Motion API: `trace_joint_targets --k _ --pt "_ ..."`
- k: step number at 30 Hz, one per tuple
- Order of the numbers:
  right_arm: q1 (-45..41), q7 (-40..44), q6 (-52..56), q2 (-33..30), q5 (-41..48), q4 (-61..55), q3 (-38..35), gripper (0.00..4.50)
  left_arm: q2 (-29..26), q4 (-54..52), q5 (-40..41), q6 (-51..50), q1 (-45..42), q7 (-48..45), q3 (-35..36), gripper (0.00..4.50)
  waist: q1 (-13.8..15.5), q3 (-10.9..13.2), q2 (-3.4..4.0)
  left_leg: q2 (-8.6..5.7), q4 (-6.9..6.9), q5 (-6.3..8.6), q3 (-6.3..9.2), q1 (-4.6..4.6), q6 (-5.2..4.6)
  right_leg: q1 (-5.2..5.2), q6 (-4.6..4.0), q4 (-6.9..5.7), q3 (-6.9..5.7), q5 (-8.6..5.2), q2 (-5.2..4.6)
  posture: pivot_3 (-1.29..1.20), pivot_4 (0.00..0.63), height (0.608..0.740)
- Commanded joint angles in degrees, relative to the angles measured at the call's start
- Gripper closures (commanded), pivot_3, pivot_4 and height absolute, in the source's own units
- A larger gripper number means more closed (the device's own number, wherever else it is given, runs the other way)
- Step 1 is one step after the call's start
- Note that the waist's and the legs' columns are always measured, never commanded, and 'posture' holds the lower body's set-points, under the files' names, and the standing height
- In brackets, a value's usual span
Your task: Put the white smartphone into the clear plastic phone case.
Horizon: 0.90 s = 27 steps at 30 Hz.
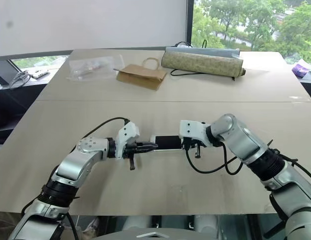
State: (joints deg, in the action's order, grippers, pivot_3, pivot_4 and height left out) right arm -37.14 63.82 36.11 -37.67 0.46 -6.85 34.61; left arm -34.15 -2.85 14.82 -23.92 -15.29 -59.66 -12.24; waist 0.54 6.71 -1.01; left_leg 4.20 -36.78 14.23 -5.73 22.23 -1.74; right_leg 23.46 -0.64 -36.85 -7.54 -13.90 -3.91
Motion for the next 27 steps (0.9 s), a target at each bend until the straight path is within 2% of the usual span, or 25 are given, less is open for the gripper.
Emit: trace_joint_targets --k 1,4,6,9,11,12,13,16,20,21,23,24,27 --pt "3.3 -1.0 1.1 2.8 -1.5 5.8 2.6 4.50 -0.7 1.2 -1.6 -2.8 2.9 0.7 -2.1 4.47 -0.2 0.0 -0.04 0.01 0.05 0.00 -0.01 -0.18 0.00 -0.12 -0.04 0.00 0.03 -0.02 0.00 0.00 0.150 0.740" --pt "5.7 -2.0 -2.9 4.7 4.2 0.5 -6.7 4.50 0.0 1.1 -0.8 -1.2 3.4 1.1 -0.7 4.47 -0.1 0.1 -0.09 0.01 0.11 0.01 0.04 -0.32 0.02 -0.23 -0.05 0.00 0.02 -0.03 -0.03 0.00 0.150 0.740" --pt "8.7 -4.6 -5.4 6.2 7.9 -4.3 -14.0 4.50 1.4 0.5 1.1 1.0 3.5 1.7 1.6 4.47 0.0 0.3 0.25 -0.04 0.10 0.01 0.01 -0.21 0.01 -0.14 -0.04 0.01 0.06 -0.02 -0.12 0.00 0.150 0.740" --pt "13.9 -6.3 -4.2 7.8 15.3 -10.5 -23.1 4.50 4.4 -1.7 5.1 3.1 3.1 4.0 6.8 4.47 0.3 0.8 0.45 -0.06 0.07 -0.02 -0.06 0.60 0.02 0.50 0.12 -0.04 0.13 0.16 -0.03 0.00 0.150 0.740" --pt "16.4 -9.3 -3.2 7.9 16.4 -13.7 -26.7 4.50 5.7 -3.2 6.6 4.3 3.0 5.9 9.9 4.47 0.3 1.2 0.38 -0.07 -0.04 -0.03 -0.07 0.70 0.03 0.55 -0.05 -0.10 0.10 0.26 0.16 0.00 0.150 0.740" --pt "18.2 -10.8 -2.8 7.8 16.9 -15.7 -28.3 3.91 5.9 -4.1 7.1 4.8 3.2 6.8 11.3 4.50 0.3 1.3 0.26 -0.08 -0.08 -0.03 -0.06 0.73 0.03 0.55 -0.05 -0.11 0.09 0.26 0.23 0.00 0.150 0.740" --pt "20.8 -11.8 -3.7 6.8 15.9 -17.5 -29.0 3.66 6.0 -5.1 8.0 4.3 3.6 7.8 12.9 4.50 0.3 1.4 0.11 -0.08 -0.08 -0.02 -0.04 0.76 0.03 0.56 -0.04 -0.09 0.06 0.26 0.22 0.00 0.150 0.740" --pt "28.8 -14.3 -4.5 5.3 16.1 -22.0 -32.0 2.29 4.6 -9.3 12.0 1.9 6.2 7.2 16.5 3.65 0.3 1.6 -0.03 -0.07 -0.06 0.03 0.01 0.82 0.08 0.55 -0.02 0.05 0.00 0.24 0.21 0.00 0.150 0.740" --pt "37.6 -17.6 -5.8 5.4 17.6 -26.5 -36.3 0.33 1.8 -13.4 13.9 0.9 10.4 7.1 19.5 1.73 0.2 2.0 0.03 -0.11 -0.06 0.06 -0.08 0.81 0.10 0.57 0.21 0.07 0.13 0.10 0.17 0.00 0.150 0.740" --pt "39.7 -18.6 -6.1 5.9 18.1 -27.3 -37.7 0.00 1.1 -14.4 14.5 0.2 11.5 7.4 20.4 1.27 0.2 2.0 0.03 -0.10 -0.06 0.06 -0.09 0.79 0.10 0.57 0.24 0.07 0.17 0.09 0.20 0.00 0.150 0.740" --pt "44.1 -20.5 -7.6 6.6 18.0 -28.5 -40.5 0.00 -0.2 -16.3 15.0 -0.6 14.3 7.8 21.7 0.32 0.3 2.1 0.01 -0.05 -0.06 0.06 -0.05 0.76 0.09 0.57 0.25 0.07 0.14 0.07 0.21 0.00 0.150 0.740" --pt "45.9 -21.6 -7.8 7.2 18.5 -29.1 -42.3 0.00 -0.9 -17.3 15.2 -1.2 15.7 8.2 22.3 0.10 0.3 2.1 0.02 -0.04 -0.06 0.07 0.00 0.74 0.09 0.56 0.24 0.06 0.11 0.07 0.20 0.00 0.150 0.740" --pt "50.1 -23.5 -7.8 7.4 19.6 -31.1 -46.8 0.00 -2.9 -20.7 16.0 -2.0 20.7 7.5 23.7 0.10 0.3 2.1 0.07 -0.02 -0.06 0.07 0.05 0.71 0.10 0.55 0.22 0.03 0.11 0.07 0.10 0.00 0.150 0.740"
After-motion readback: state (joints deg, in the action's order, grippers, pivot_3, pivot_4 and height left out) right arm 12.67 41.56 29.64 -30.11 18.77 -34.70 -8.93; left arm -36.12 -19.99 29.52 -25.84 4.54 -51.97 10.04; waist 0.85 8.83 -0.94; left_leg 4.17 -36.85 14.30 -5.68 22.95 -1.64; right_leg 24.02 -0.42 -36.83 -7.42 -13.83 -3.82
